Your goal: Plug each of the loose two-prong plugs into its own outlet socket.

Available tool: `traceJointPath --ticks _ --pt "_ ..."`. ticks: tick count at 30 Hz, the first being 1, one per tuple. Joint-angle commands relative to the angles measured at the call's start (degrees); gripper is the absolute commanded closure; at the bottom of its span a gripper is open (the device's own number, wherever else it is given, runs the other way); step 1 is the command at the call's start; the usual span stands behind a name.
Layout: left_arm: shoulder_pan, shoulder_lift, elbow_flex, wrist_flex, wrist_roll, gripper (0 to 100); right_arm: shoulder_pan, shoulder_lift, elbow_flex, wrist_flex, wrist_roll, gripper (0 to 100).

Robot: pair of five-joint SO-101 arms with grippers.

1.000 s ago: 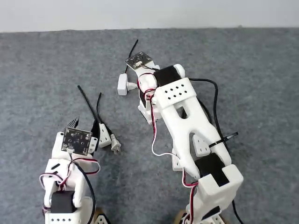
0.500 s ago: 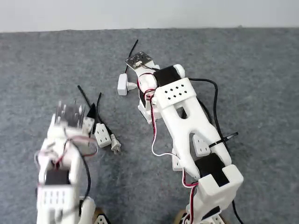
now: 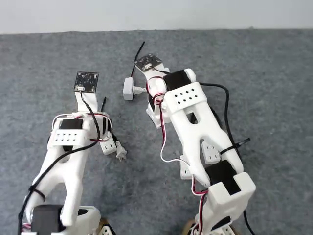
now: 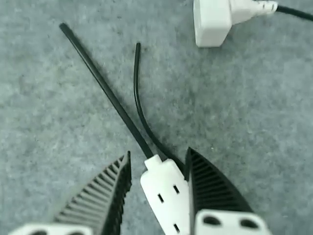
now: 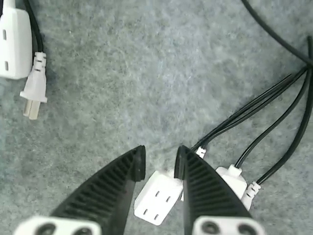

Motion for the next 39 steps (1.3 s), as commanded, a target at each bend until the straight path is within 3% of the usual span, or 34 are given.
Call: traceJointPath --ticks 1,6,13,32,39 --pt "0.44 -2.29 3.03 -5.63 0.88 82 0.57 -3.03 -0.44 -1.1 0.7 87.6" --pt "0.88 -5.71 6.99 -8.62 0.97 81 0.66 -3.03 -0.44 -1.1 0.7 87.6" --pt "8.7 -8.35 9.89 -7.21 -4.66 77 0.66 -3.03 -0.44 -1.1 0.79 87.6" --pt "9.49 -7.82 10.07 -0.44 -5.01 77 0.75 -2.95 -0.26 -1.71 0.79 87.6" --pt "15.12 -7.74 11.65 -2.29 -5.1 77 2.15 -3.03 3.6 -7.43 0.79 87.6"
